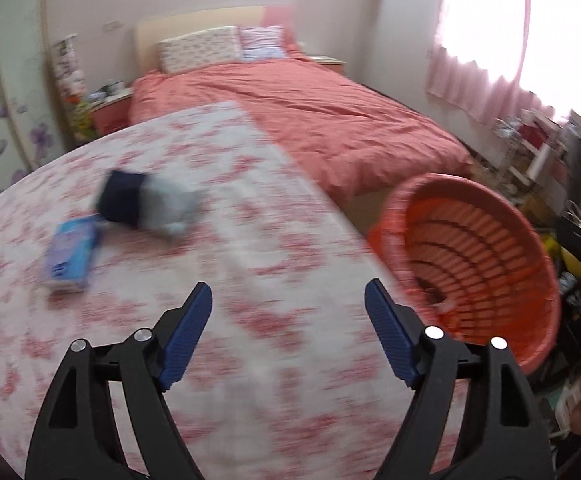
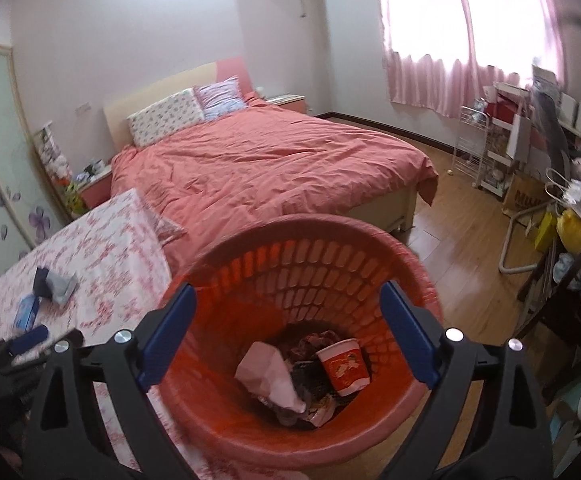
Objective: Collect trash
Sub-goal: 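Move both tools back toward the remaining items on the bed, then grasp the blue Vinda tissue pack with the left tool while the right tool grasps the navy sock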
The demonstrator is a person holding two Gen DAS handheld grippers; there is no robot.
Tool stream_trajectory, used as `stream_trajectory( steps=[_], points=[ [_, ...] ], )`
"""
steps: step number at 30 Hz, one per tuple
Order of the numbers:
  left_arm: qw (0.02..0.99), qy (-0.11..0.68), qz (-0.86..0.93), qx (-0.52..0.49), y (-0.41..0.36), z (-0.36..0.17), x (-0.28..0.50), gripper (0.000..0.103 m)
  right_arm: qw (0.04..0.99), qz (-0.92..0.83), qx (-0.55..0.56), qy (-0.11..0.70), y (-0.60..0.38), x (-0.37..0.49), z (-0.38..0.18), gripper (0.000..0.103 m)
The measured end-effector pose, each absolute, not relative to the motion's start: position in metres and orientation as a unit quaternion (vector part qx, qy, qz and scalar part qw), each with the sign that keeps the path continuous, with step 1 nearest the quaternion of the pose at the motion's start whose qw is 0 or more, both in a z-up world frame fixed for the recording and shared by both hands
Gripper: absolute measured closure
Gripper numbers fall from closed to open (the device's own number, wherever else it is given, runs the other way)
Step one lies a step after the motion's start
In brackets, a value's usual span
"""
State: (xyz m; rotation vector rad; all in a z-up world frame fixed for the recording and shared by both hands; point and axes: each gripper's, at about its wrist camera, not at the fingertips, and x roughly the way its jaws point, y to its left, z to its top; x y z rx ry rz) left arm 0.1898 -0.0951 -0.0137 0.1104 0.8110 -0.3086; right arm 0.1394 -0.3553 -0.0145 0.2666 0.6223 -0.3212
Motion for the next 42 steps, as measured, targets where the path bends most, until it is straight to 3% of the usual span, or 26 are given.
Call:
stream_trajectory(
  steps=[14, 29, 36, 39, 42],
  points=[
    [0.915, 0.403, -0.003, -0.005, 0.047, -0.019, 0.243, 0.023, 0.942, -0.083, 0.075, 0.317, -0.253, 0.155, -0.009, 0.011],
    [0.899, 0.438, 0.004, 0.008, 0.052, -0.044, 0.286, 0.024, 0.935, -0.060, 0.058, 0.345, -0.232, 0.170, -0.022, 0.011],
    [0.899, 0.437, -0.003, 0.008, 0.051, -0.046, 0.294, 0.037, 0.934, -0.051, 0.050, 0.351, -0.223, 0.176, -0.024, 0.011],
    [0.901, 0.433, -0.008, 0.008, 0.053, -0.044, 0.296, 0.050, 0.934, -0.044, 0.044, 0.351, -0.218, 0.179, -0.022, 0.011],
    [0.902, 0.432, -0.013, 0.003, 0.058, -0.044, 0.294, 0.050, 0.935, -0.036, 0.036, 0.350, -0.210, 0.184, -0.020, 0.011]
  ],
)
